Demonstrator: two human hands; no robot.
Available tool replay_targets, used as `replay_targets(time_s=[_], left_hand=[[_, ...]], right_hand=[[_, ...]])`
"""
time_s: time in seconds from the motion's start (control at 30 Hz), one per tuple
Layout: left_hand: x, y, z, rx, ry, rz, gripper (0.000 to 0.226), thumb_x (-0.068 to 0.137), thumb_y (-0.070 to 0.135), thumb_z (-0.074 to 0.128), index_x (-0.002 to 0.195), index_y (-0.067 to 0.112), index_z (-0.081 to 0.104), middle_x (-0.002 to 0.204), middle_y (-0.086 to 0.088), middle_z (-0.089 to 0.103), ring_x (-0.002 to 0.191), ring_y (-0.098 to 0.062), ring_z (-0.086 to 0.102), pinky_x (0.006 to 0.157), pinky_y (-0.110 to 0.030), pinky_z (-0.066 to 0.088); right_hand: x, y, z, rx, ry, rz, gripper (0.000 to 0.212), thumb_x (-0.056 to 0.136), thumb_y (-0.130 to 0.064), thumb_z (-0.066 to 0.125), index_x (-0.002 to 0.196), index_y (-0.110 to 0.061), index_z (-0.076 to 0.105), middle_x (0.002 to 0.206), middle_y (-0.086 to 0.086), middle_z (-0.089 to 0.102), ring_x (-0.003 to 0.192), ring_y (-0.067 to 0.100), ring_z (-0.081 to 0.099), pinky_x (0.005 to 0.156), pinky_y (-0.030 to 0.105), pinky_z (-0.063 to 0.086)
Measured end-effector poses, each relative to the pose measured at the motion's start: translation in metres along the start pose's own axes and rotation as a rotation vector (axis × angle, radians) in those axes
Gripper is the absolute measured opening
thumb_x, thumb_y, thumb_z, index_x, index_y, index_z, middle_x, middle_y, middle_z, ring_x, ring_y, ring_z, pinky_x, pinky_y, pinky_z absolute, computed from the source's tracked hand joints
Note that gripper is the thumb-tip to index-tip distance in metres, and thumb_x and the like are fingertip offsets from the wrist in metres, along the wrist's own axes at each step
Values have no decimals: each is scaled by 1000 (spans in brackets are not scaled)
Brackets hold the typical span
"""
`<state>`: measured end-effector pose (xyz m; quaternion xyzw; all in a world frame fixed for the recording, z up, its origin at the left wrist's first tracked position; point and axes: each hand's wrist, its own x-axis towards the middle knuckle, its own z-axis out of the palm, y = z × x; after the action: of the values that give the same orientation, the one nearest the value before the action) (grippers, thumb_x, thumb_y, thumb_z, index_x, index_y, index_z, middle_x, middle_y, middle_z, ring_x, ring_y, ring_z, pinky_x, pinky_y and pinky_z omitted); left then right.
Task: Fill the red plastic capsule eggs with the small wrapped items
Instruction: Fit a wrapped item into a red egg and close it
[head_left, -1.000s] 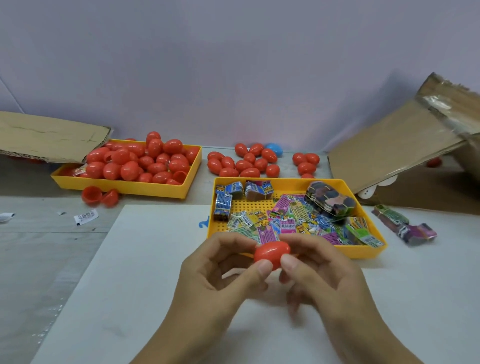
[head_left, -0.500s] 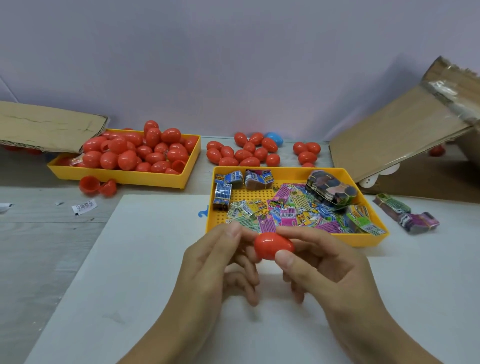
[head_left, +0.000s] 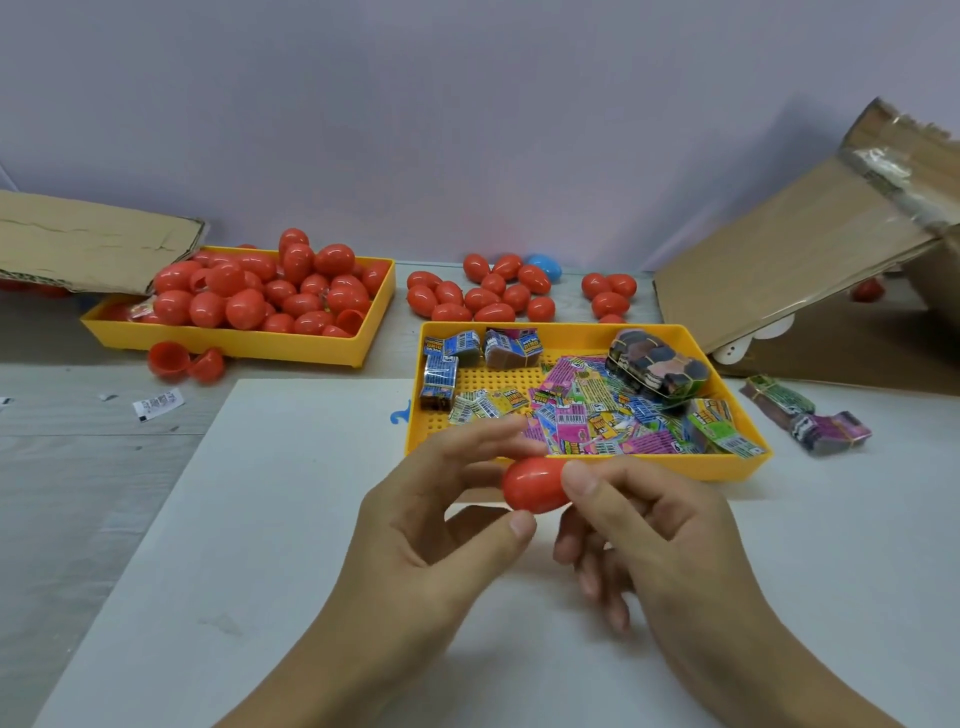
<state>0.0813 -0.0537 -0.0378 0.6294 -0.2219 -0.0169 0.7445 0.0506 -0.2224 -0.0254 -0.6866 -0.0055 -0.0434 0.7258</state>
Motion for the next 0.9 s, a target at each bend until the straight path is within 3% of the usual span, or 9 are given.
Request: replay_targets(time_s=[0.1,0.2,0.3,0.43,0.53,0.63,0.73,0.8,0.9], left_hand=[[0,-1,0,-80,38,-71,51,73,23,71,122,32,64,117,-7,72,102,-28,70,81,-41,60],[1,3,3,-97,126,-169,36,73,40,69,105,24,71,82,-11,71,67,-28,69,59,-36,58],[2,5,6,-66,107,-239,33,81,49,67,92,19,72,61,-9,61,50,-27,60,47,-34,53],[2,5,6,-63,105,-181,17,83,29,69,96,20,77,71,-10,69,60,-23,67,56,-33,58],[1,4,4,-76,106,-123,29,78,32,73,105,21,77,84,-13,72,72,-25,71,65,-32,60],[3,2,3,-111,131,-128,33,75,34,72,105,21,77,85,-15,73,74,-26,71,66,-34,61],[3,0,3,-129,150,-141,32,75,34,73,102,17,77,84,-16,72,72,-27,71,65,-36,60],[4,0,3,-132,160,-146,31,75,36,73,100,18,77,83,-16,72,71,-27,71,65,-36,61],[5,1,3,-136,165,-141,29,74,39,73,96,21,77,83,-15,72,70,-27,71,63,-37,61]], right_hand=[[-1,0,0,38,0,-36,18,77,-31,76,90,-19,76,68,14,70,48,19,60,38,24,42],[-1,1,0,32,-13,-86,27,75,-22,78,101,-26,76,80,13,74,57,20,67,43,26,47],[-2,2,2,1,-36,-136,35,74,-21,77,107,-32,76,90,8,75,68,19,68,47,27,49],[0,7,-1,1,-24,-180,40,77,-5,67,105,-33,77,80,10,72,71,19,68,48,27,50],[0,9,-2,-63,70,-228,39,80,-5,62,103,-33,76,84,6,73,67,17,67,48,26,50],[3,5,-16,-414,251,-431,32,85,-8,61,100,-32,74,92,-7,71,78,14,66,60,19,50],[16,2,-40,-862,385,-530,23,90,-28,56,108,-27,69,104,-15,67,100,13,60,84,17,42],[23,7,-49,-1140,387,-415,44,88,-49,50,111,-19,73,114,-4,65,112,25,52,95,32,38],[24,13,-49,-1313,352,-300,59,85,-65,43,97,-20,79,119,3,65,119,31,45,92,50,40]])
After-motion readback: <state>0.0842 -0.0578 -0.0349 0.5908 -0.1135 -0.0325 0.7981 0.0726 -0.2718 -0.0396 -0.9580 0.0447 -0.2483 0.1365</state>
